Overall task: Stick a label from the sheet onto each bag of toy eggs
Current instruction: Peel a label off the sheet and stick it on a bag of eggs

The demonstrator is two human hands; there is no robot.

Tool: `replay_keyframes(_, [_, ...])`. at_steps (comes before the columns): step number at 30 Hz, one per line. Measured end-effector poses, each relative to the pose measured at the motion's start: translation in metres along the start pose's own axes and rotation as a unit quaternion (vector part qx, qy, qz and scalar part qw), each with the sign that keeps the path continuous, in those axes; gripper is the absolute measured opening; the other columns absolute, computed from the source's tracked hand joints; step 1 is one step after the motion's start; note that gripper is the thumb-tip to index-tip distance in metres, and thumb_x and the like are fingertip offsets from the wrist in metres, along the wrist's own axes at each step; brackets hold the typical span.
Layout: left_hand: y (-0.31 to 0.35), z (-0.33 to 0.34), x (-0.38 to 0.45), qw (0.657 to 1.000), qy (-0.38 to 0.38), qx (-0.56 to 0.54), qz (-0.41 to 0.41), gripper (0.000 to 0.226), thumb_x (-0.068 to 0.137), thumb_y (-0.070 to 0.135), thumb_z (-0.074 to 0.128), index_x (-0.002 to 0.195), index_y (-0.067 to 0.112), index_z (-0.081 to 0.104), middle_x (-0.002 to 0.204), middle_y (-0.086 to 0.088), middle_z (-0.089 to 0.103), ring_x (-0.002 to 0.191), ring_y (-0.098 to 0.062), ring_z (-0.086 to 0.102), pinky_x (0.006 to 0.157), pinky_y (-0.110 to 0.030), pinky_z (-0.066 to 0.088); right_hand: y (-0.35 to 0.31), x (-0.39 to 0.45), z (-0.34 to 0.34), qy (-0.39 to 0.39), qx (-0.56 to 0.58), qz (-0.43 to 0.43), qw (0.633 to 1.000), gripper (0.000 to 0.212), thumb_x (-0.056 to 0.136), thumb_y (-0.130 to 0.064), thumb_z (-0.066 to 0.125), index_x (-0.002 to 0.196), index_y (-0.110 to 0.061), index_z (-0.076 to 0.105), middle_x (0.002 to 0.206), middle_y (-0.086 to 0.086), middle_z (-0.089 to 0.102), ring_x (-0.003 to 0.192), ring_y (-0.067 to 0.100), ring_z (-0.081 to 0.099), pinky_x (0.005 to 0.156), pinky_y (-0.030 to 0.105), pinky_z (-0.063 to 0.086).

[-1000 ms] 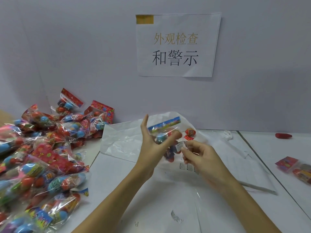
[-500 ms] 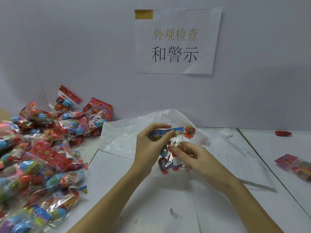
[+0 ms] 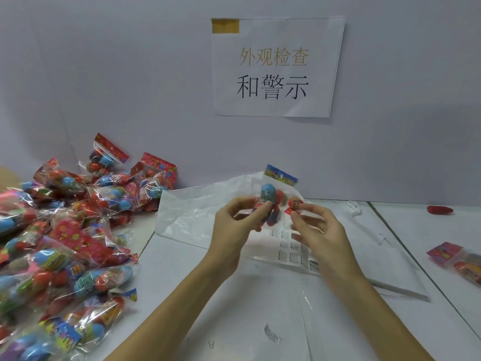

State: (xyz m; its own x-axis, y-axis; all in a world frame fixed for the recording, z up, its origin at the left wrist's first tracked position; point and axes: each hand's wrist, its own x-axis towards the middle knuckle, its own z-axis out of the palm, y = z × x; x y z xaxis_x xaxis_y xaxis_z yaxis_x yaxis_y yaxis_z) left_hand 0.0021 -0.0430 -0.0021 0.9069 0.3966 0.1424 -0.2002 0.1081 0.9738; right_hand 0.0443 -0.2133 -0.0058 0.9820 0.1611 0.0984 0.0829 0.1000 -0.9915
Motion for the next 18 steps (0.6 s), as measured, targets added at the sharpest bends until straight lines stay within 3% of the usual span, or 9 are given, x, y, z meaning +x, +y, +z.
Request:
replay_keyframes(2, [-0.002,0.000,-0.001,0.994,0.021,0.076,0.080,0.027,0.079,0.030,0.090,0.101,0.022,0.076,0.097,0.004,0.076,0.085,-0.018,0.071,0.072,-0.026,0.060,0.002,-0.002,0.004,-0.073,0.037,0.007,0.997,0.037,0.097,-0.034,0.067,0.131,-0.019,0.066,0.118,0.005,0.076,0.108,0.020,0.075,0.085,0.029,0.063])
replay_keyframes(4, [-0.003,0.002,-0.004,0.987,-0.054,0.096,0.119,0.019,0.084,0.024,0.088,0.100,0.020,0.077,0.101,0.002,0.073,0.085,-0.017,0.069,0.076,-0.027,0.059,0.001,-0.004,0.009,-0.136,0.056,0.006,0.989,0.045,0.097,-0.040,0.062,0.136,-0.018,0.065,0.120,0.005,0.077,0.114,0.020,0.073,0.096,0.036,0.060])
replay_keyframes(6, [-0.003,0.004,-0.007,0.981,-0.115,0.092,0.124,0.008,0.094,0.021,0.077,0.100,0.017,0.080,0.102,0.001,0.071,0.084,-0.015,0.068,0.076,-0.027,0.057,0.000,-0.003,0.009,-0.134,0.070,-0.005,0.988,0.044,0.097,-0.041,0.062,0.134,-0.017,0.067,0.120,0.005,0.077,0.114,0.020,0.073,0.098,0.038,0.059])
replay_keyframes(8, [-0.002,0.004,-0.007,0.980,-0.086,0.103,0.145,0.009,0.099,0.021,0.071,0.102,0.017,0.079,0.097,0.000,0.070,0.080,-0.012,0.065,0.070,-0.030,0.056,0.000,0.000,0.006,-0.107,0.054,-0.010,0.993,0.043,0.097,-0.043,0.060,0.131,-0.018,0.068,0.116,0.003,0.078,0.108,0.020,0.075,0.093,0.034,0.060])
replay_keyframes(10, [0.000,0.004,-0.004,0.980,-0.012,0.131,0.153,0.020,0.093,0.036,0.074,0.111,0.025,0.072,0.093,0.002,0.066,0.078,-0.008,0.060,0.068,-0.028,0.054,0.003,0.003,0.000,-0.085,0.013,-0.008,0.996,0.048,0.093,-0.051,0.060,0.129,-0.021,0.067,0.110,0.001,0.080,0.100,0.020,0.077,0.088,0.031,0.058])
replay_keyframes(11, [0.000,0.004,-0.003,0.981,0.018,0.146,0.129,0.036,0.087,0.048,0.074,0.117,0.030,0.067,0.097,0.004,0.064,0.081,-0.005,0.059,0.070,-0.022,0.055,0.004,0.003,-0.003,-0.088,0.001,-0.009,0.996,0.049,0.091,-0.053,0.061,0.128,-0.022,0.067,0.109,0.001,0.080,0.099,0.020,0.077,0.087,0.031,0.058])
replay_keyframes(13, [0.004,0.003,0.000,0.990,0.007,0.139,0.024,0.058,0.079,0.064,0.069,0.128,0.033,0.061,0.112,0.006,0.066,0.096,-0.007,0.065,0.076,-0.020,0.057,0.005,0.004,-0.004,-0.112,-0.024,-0.017,0.993,0.049,0.090,-0.055,0.062,0.126,-0.022,0.069,0.107,0.000,0.080,0.099,0.019,0.077,0.083,0.028,0.058])
replay_keyframes(16, [0.003,-0.002,0.004,0.997,-0.066,0.003,-0.051,0.040,0.093,0.048,0.069,0.118,0.017,0.076,0.111,-0.006,0.078,0.101,-0.022,0.075,0.079,-0.027,0.060,0.008,0.003,-0.001,-0.144,-0.041,-0.016,0.989,0.044,0.090,-0.053,0.064,0.114,-0.019,0.076,0.102,0.004,0.081,0.091,0.022,0.076,0.080,0.031,0.059])
replay_keyframes(18, [0.004,-0.006,0.004,0.994,-0.058,-0.069,-0.057,0.027,0.096,0.034,0.070,0.110,0.014,0.081,0.108,-0.010,0.080,0.096,-0.021,0.076,0.078,-0.027,0.061,0.010,0.002,0.001,-0.158,-0.050,-0.013,0.986,0.042,0.091,-0.051,0.065,0.112,-0.018,0.079,0.103,0.005,0.081,0.093,0.027,0.077,0.078,0.033,0.059])
